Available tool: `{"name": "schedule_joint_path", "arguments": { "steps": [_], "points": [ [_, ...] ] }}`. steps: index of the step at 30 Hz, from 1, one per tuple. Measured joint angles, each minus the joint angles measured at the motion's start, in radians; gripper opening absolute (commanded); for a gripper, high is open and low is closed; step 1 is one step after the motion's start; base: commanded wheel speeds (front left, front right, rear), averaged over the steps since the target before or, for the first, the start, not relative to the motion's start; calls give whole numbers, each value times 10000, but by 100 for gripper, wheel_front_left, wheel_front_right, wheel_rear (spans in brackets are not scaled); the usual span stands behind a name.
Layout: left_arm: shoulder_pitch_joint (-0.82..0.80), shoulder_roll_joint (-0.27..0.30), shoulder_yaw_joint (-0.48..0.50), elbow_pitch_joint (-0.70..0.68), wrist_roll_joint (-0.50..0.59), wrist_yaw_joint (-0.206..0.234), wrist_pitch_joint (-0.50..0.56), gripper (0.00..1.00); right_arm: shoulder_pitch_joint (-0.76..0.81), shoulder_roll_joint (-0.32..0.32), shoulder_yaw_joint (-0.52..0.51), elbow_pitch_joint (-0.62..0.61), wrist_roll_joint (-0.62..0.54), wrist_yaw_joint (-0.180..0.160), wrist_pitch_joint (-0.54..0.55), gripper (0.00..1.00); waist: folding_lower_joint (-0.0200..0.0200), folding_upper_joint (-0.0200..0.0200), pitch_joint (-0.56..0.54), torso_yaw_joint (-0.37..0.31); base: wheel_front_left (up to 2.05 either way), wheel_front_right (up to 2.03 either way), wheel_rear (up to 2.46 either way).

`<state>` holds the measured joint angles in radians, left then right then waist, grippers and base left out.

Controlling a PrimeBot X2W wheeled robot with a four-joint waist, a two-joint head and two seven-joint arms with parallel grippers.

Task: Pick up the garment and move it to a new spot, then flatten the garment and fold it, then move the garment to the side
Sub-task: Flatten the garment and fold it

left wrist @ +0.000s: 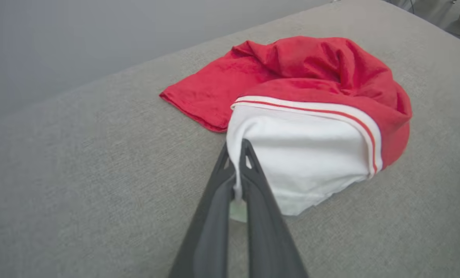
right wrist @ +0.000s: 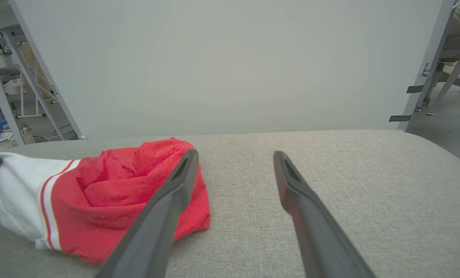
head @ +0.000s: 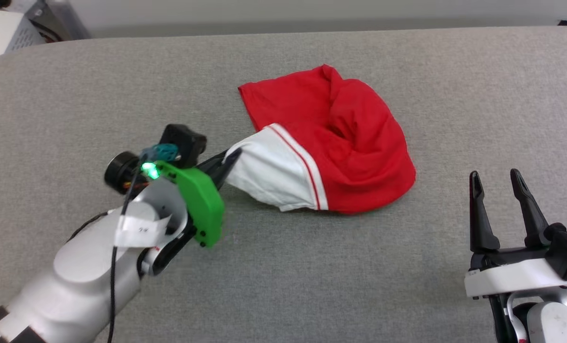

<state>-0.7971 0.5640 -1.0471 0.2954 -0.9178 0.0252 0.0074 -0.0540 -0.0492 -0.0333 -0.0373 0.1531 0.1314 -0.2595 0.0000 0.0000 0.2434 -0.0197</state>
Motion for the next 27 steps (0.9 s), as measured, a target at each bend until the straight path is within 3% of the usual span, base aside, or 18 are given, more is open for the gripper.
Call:
{"name": "schedule_joint_path", "arguments": {
  "steps": [7, 10, 16, 22, 23, 24, 25, 27],
  "points": [
    [1984, 1152, 709, -629, -871, 1078, -874, 0, 137, 2, -50, -15, -105, 0, 0, 100, 0, 0, -302, 581, 0, 0, 0],
    [2719, 1406, 945, -652, -1371, 1306, -1143, 0, 138, 2, -61, -19, -151, 0, 0, 100, 0, 0, -353, 756, 0, 0, 0],
    [3863, 1499, 1028, -372, -2027, 1615, -1227, 0, 138, 4, -8, 8, -194, 0, 0, 100, 0, 0, -286, 868, 0, 0, 0],
    [4372, 1099, 970, 330, -2454, 1459, -1404, 0, 142, 4, -67, 96, -244, 0, 0, 100, 0, 0, -222, 814, 0, 0, 0],
    [4371, 1037, 982, 431, -2452, 1450, -1486, 10, 143, 2, -79, 109, -261, 0, 0, 100, 0, 0, -231, 814, 0, 0, 0],
    [4367, 938, 989, 537, -2426, 1452, -1653, 91, 143, 2, -96, 130, -268, 0, 0, 100, 0, 0, -251, 817, 0, 0, 0],
    [4363, 848, 1032, 629, -2345, 1476, -1870, 100, 144, 4, -117, 142, -274, 0, 0, 100, 0, 0, -282, 823, 0, 0, 0],
    [4335, 688, 1104, 765, -2186, 1565, -2199, 100, 144, 2, -198, 130, -290, 0, 0, 100, 0, 0, -357, 838, 0, 0, 0]
  ]
}}
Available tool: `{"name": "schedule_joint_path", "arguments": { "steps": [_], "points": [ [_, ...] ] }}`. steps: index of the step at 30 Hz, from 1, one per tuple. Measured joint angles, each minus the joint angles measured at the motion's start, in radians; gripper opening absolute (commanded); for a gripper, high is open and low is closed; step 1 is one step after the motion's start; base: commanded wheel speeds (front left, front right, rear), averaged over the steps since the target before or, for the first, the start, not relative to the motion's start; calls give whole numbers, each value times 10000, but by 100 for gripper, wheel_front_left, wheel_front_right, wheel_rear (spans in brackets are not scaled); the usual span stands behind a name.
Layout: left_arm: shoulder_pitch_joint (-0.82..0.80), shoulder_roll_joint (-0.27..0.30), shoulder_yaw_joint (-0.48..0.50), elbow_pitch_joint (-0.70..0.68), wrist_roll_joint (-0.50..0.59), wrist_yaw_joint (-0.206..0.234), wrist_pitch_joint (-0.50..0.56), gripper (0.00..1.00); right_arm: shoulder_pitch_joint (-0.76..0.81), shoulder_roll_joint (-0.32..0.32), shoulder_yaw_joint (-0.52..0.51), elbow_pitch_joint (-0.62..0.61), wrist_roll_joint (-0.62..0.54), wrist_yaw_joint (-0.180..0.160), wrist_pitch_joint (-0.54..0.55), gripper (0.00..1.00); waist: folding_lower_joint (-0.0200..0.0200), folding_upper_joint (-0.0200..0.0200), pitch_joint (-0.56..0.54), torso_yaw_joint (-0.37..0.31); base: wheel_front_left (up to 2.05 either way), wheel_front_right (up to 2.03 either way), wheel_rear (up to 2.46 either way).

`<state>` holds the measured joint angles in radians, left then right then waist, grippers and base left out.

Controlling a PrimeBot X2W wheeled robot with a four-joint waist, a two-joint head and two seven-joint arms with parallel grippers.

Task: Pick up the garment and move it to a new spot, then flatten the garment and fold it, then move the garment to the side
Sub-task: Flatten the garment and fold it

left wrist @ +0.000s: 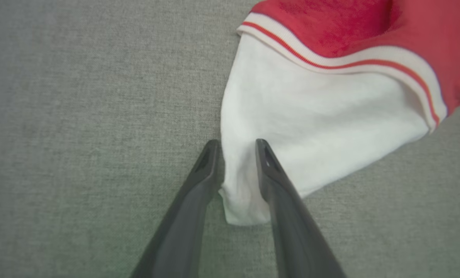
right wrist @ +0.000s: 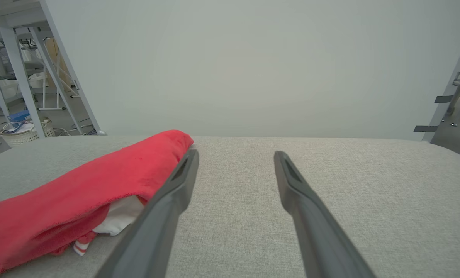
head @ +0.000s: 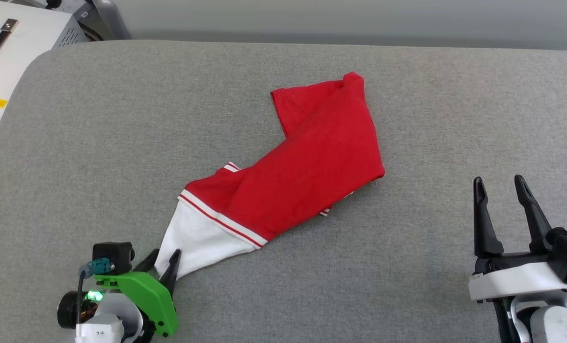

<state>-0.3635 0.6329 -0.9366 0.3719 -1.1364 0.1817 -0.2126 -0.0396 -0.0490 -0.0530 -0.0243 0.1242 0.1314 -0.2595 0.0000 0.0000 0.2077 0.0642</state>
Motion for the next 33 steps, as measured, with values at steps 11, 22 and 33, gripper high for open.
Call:
{"name": "schedule_joint_path", "arguments": {
  "steps": [11, 22, 33],
  "points": [
    [123, -754, 3277, -2309, 4293, 1613, -435, 100, -935, -209, -539, -639, -224, 0, 0, 100, 0, 0, -399, 323, 0, 0, 0],
    [1571, -2182, 5124, -4094, 7754, 1787, -435, 100, -4172, -2311, 537, 59, 399, 0, -4, 100, 0, 0, -60, 866, 0, 0, 0],
    [1701, -3958, 5891, -4025, 9143, 1164, -435, 100, -8440, -4801, 4911, 2778, 3335, 0, 3825, 100, 0, 0, 951, 1559, 0, 0, 0]
  ]
}}
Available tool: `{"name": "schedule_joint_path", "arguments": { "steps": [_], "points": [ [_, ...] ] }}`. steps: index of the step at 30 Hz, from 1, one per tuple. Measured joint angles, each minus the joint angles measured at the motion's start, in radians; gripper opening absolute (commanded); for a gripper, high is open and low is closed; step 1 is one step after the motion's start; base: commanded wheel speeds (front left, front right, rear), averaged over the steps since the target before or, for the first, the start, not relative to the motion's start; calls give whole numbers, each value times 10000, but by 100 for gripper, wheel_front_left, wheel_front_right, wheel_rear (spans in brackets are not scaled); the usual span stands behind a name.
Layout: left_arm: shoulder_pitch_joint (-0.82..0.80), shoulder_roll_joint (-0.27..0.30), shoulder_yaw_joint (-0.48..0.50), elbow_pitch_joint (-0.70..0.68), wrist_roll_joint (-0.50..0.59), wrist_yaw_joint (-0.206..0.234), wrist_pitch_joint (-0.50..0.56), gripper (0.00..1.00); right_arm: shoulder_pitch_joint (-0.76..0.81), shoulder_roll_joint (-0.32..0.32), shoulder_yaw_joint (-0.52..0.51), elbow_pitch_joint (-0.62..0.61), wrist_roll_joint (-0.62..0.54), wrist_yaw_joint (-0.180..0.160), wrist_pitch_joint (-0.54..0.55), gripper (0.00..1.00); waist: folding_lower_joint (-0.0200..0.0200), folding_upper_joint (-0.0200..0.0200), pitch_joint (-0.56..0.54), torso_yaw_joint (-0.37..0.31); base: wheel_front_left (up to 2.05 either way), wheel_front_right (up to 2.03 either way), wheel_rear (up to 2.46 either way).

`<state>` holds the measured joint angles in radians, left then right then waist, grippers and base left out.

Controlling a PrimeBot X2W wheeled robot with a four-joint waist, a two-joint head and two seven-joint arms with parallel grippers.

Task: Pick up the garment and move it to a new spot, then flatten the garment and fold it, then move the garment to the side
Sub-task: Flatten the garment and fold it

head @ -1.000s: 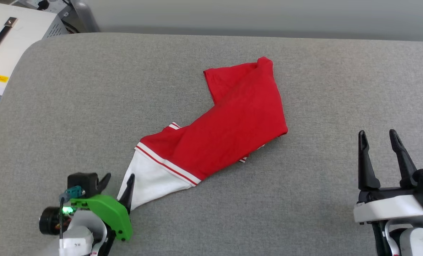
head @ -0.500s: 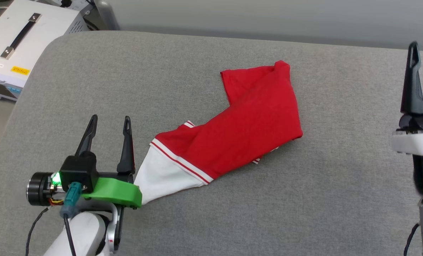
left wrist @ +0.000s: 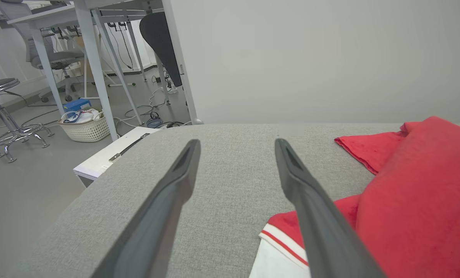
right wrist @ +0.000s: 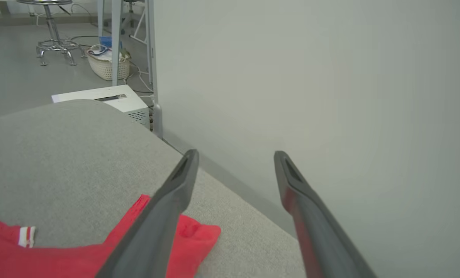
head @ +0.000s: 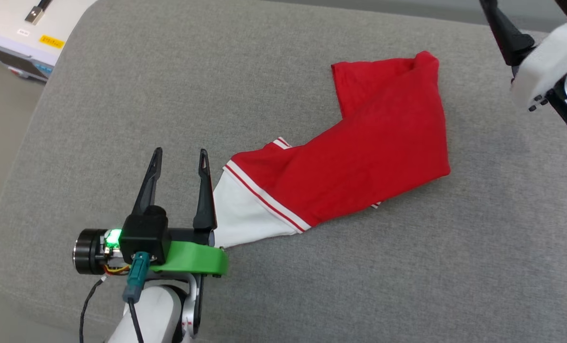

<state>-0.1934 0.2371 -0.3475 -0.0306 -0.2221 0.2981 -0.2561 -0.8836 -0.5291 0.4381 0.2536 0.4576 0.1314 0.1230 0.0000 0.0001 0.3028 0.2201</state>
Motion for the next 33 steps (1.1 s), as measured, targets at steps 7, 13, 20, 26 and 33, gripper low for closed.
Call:
{"name": "schedule_joint_path", "arguments": {
  "steps": [7, 13, 20, 26, 33],
  "points": [
    [-25, -970, 420, 92, 608, -619, 0, 100, -1956, -1074, 3039, 625, 2439, 0, 3973, 100, 0, 0, 813, 463, 0, 0, 0],
    [-189, -1519, 616, 40, 894, -1066, 0, 100, -2955, -1592, 4243, 1275, 3545, 0, 6826, 100, 0, 0, 1516, 904, 0, 0, 0],
    [-554, -1778, 608, 21, 972, -1281, 0, 100, -3425, -1528, 4893, 1929, 3745, -2, 7455, 100, 1, 0, 2320, 1352, 0, 0, 0],
    [-677, -1808, 543, 67, 911, -1338, 0, 100, -3538, -1990, 5465, 1839, 3965, -6, 7589, 100, -1, 0, 2748, 1708, 0, 0, 0],
    [-758, -1814, 568, 111, 844, -1310, 0, 100, -3749, -2220, 5896, 1678, 4270, -4, 6999, 0, -1, 0, 2796, 1698, 0, 0, 0]
  ]
}}
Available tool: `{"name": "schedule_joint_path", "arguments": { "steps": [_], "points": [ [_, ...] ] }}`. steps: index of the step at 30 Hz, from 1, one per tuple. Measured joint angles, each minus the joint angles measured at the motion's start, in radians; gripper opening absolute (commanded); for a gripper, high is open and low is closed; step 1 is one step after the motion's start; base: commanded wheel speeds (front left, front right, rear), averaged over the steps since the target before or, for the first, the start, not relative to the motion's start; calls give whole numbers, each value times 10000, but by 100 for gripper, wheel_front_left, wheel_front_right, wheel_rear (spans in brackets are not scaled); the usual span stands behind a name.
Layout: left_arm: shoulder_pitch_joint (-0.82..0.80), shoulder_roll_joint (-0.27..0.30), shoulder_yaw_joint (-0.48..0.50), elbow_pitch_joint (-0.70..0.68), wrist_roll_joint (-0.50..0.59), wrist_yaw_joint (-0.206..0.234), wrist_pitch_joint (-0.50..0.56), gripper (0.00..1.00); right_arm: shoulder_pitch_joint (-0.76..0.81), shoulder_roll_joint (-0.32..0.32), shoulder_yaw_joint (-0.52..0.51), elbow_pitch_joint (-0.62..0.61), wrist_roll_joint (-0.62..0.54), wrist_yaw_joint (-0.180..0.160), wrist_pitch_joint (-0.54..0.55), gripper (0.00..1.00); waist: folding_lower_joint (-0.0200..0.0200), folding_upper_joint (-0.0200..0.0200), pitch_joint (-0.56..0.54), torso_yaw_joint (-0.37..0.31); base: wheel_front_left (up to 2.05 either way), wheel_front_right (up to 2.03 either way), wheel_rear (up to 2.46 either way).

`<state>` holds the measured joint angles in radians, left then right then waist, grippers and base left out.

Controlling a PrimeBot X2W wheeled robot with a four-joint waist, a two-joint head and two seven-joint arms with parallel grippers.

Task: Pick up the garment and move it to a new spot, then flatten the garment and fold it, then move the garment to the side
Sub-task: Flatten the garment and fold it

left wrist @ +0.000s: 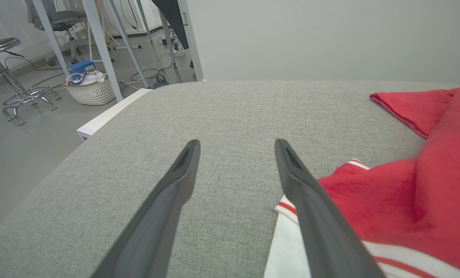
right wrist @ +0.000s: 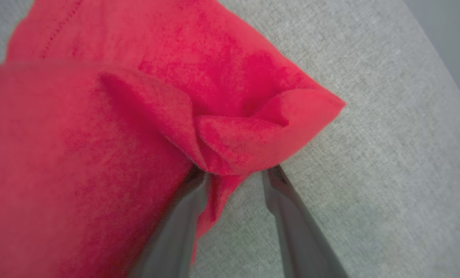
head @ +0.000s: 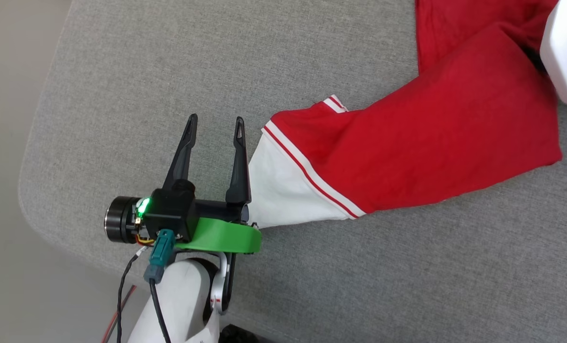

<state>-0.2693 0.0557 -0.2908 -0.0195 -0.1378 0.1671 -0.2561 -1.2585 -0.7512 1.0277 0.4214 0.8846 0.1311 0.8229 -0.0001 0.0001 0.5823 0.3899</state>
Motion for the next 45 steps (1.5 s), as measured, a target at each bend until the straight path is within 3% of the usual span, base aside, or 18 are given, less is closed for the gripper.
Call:
{"name": "schedule_joint_path", "arguments": {
  "steps": [11, 18, 23, 30, 36, 37, 38, 45],
  "points": [
    [128, -8, 430, 257, 380, -50, 0, 100, -319, 736, 374, 255, -127, 2, -3271, 0, 2, 0, -854, -344, 0, 0, 0],
    [727, -10, 727, 433, 594, -182, 2, 100, -623, 334, 316, -38, -374, 2, -5045, 0, 1, 0, -1714, -651, 0, 0, 0],
    [1236, -10, 988, 570, 681, -268, 0, 100, -83, -307, 203, -1011, -414, 2, -5871, 0, 1, 0, -2320, -1015, 0, 0, 0],
    [1826, 0, 1181, 786, 861, -416, 0, 100, 2678, -1365, -1062, -2073, -439, 2, -6761, 0, 0, 0, -3090, -1630, 0, 0, 0],
    [2146, 4, 1279, 955, 890, -500, 0, 100, 5870, -1538, -3087, -2397, -554, 2, -7145, 0, 0, 0, -3645, -2215, 0, 0, 0],
    [2190, 4, 1292, 978, 920, -529, 0, 100, 6495, -1492, -3501, -2416, -593, 2, -7194, 0, 0, 0, -3743, -2309, 0, 0, 0],
    [2347, 6, 1340, 1012, 943, -568, 0, 100, 8214, -1202, -4677, -2470, -752, 2, -7237, 0, 0, 0, -3976, -2579, 0, 0, 0],
    [2491, 4, 1354, 1097, 972, -665, 0, 100, 11863, 288, -7106, -2849, -1616, 2, -6901, 0, 0, 0, -4323, -3104, 0, 0, 0]
  ]
}}
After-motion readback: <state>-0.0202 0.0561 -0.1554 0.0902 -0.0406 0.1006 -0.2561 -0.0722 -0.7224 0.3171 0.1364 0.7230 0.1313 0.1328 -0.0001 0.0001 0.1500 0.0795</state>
